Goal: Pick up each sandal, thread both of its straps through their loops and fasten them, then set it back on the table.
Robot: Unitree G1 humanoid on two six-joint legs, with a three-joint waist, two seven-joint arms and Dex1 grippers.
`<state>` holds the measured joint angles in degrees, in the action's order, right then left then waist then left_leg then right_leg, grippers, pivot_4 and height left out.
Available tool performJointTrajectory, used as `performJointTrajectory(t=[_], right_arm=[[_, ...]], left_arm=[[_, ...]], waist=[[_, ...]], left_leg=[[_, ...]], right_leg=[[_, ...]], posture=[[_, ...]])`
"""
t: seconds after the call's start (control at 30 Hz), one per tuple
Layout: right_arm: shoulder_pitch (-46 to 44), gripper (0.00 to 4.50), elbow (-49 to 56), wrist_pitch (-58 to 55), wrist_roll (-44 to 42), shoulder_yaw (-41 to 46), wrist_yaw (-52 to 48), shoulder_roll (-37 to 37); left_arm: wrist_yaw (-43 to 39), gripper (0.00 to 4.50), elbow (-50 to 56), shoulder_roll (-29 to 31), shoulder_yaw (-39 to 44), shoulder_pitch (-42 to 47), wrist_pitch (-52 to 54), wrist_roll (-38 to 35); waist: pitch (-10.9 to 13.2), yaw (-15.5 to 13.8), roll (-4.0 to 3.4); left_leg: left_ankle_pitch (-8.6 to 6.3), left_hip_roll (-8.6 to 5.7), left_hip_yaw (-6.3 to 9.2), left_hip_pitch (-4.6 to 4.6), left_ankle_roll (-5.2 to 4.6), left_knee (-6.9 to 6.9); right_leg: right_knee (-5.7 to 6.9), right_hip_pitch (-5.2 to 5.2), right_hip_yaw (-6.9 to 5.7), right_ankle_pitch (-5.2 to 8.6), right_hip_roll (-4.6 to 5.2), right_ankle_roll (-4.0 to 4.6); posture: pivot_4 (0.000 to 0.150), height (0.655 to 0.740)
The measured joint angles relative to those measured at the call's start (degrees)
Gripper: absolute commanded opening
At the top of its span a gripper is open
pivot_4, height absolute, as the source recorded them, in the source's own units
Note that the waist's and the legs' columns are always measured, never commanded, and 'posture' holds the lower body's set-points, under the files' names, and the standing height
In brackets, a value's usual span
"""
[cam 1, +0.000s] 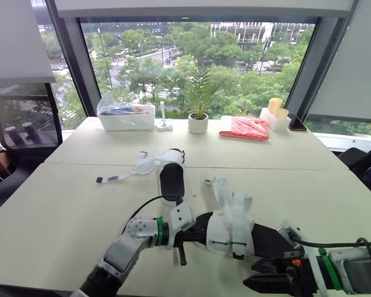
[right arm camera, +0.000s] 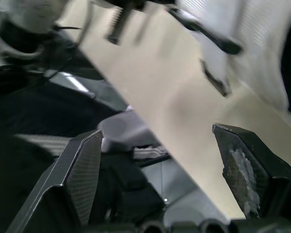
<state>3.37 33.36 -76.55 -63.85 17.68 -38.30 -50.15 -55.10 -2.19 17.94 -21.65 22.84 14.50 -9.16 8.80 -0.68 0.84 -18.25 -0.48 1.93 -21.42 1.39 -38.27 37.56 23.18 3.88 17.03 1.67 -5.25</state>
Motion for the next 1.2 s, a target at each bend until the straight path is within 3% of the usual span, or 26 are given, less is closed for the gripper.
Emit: performJointTrajectory(t=[0.17, 0.67, 0.77, 0.97, 1.2], right_arm=[[-1.2, 3.89, -2.5, 4.1, 4.2, -3.4, 0.8, 0.4], [-7.5, 3.89, -5.7, 5.9, 4.9, -8.5, -1.9, 0.9], [-8.3, 3.11, -5.8, 5.7, 4.4, -8.6, -2.0, 1.4], [-10.0, 0.04, -7.9, 5.5, 4.2, -9.2, -2.0, 1.5], [-7.6, 0.01, -7.4, 6.0, 6.9, -12.8, -3.1, -0.7]], left_arm=[[-0.3, 0.0, -0.1, 0.0, 0.0, 0.1, -0.1, 0.0], [-1.2, 0.0, -1.1, -0.2, 0.0, 0.5, -0.4, 0.0], [-1.1, 0.0, -1.1, -0.2, 0.0, 0.5, -0.4, 0.0], [-1.0, 0.0, -1.1, -0.2, 0.0, 0.5, -0.3, 0.1], [-0.7, 0.0, -1.0, -0.4, 0.0, 0.4, -0.3, 0.3]], waist=[[0.0, 0.0, 0.0], [0.0, 0.1, 0.0], [0.0, 0.0, 0.0], [0.0, 0.0, 0.0], [0.0, 0.0, 0.0]], left_leg=[[0.0, 0.0, 0.0, 0.0, 0.0, 0.0], [0.0, 0.0, 0.01, 0.01, 0.0, -0.01], [0.0, 0.0, 0.01, 0.01, 0.0, -0.01], [0.0, 0.0, 0.01, 0.01, 0.0, -0.01], [0.0, 0.01, 0.02, 0.0, 0.0, -0.01]], right_leg=[[0.0, 0.0, -0.01, 0.0, -0.03, 0.0], [0.01, 0.0, 0.0, -0.01, -0.03, -0.01], [0.01, 0.0, 0.0, -0.01, -0.02, -0.01], [0.01, 0.0, 0.0, -0.01, -0.02, -0.01], [0.0, 0.01, -0.01, -0.01, -0.01, -0.01]], posture=[[0.15, 0.74], [0.15, 0.74], [0.15, 0.74], [0.15, 0.74], [0.15, 0.74]])
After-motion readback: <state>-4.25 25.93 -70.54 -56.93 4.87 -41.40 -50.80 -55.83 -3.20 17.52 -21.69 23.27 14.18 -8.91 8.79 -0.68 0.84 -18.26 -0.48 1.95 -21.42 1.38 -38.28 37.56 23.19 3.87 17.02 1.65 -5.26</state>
